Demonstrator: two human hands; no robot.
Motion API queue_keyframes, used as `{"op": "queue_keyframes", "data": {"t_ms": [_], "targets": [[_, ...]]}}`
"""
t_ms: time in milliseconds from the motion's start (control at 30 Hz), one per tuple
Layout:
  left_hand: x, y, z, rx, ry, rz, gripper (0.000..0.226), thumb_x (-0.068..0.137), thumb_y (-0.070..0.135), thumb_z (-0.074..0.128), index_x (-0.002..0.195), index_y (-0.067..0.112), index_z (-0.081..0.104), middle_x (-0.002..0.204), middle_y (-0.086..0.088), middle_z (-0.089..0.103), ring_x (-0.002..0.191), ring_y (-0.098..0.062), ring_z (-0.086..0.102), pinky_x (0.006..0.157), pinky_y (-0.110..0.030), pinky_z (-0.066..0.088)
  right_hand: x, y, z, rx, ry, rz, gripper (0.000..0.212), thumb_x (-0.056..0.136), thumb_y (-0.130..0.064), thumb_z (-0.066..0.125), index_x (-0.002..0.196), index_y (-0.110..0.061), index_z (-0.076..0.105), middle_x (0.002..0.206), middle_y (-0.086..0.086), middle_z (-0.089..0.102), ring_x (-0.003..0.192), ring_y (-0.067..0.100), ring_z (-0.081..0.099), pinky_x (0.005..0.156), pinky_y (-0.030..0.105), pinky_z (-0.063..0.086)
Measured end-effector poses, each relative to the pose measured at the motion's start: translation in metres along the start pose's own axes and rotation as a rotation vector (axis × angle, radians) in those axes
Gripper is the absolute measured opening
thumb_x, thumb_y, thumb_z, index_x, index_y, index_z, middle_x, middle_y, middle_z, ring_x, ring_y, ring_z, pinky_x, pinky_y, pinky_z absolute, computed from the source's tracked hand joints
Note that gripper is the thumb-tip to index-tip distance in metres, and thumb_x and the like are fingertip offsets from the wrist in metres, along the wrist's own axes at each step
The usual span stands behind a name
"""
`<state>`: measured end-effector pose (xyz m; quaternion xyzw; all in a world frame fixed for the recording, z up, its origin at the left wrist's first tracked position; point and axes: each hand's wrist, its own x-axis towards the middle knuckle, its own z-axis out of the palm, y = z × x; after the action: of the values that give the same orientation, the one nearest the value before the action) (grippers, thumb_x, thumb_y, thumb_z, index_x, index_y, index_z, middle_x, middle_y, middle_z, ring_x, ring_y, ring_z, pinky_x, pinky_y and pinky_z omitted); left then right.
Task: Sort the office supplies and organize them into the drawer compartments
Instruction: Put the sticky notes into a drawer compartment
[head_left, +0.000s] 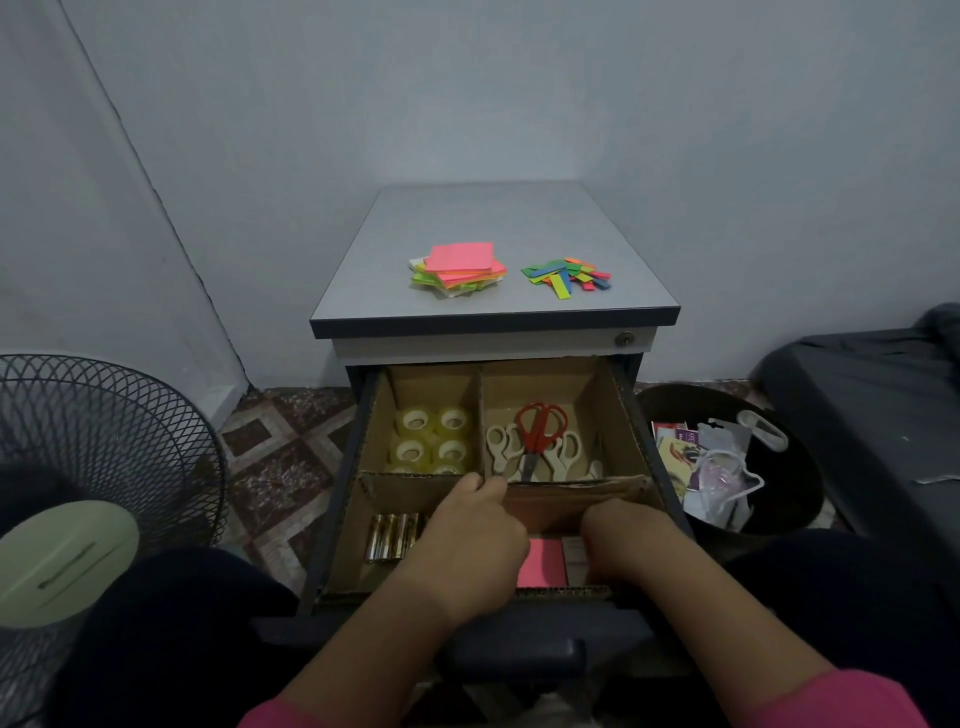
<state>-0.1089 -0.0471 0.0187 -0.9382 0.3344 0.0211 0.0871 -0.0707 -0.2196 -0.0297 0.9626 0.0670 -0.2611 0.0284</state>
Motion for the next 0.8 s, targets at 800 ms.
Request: {"op": "queue_keyframes", "data": {"t_ms": [800], "targets": [[0.004,-0.015,0.016,-0.245,0.121,-0.084,0.037,0.092,0.014,0.047,0.118,0.031,0.067,0.105,-0.001,0.044,0.102,-0.024,0.038,0.09,-0.029,0.036,0.01,-0.012,0.002,-0.003,-0.116,-0.007,0.046,0.092,-0.042,0.054,0.127,-0.012,0.058,0.129,0.008,0.058,0.118,0.025,0.055,0.101,0.04,0.044]]}}
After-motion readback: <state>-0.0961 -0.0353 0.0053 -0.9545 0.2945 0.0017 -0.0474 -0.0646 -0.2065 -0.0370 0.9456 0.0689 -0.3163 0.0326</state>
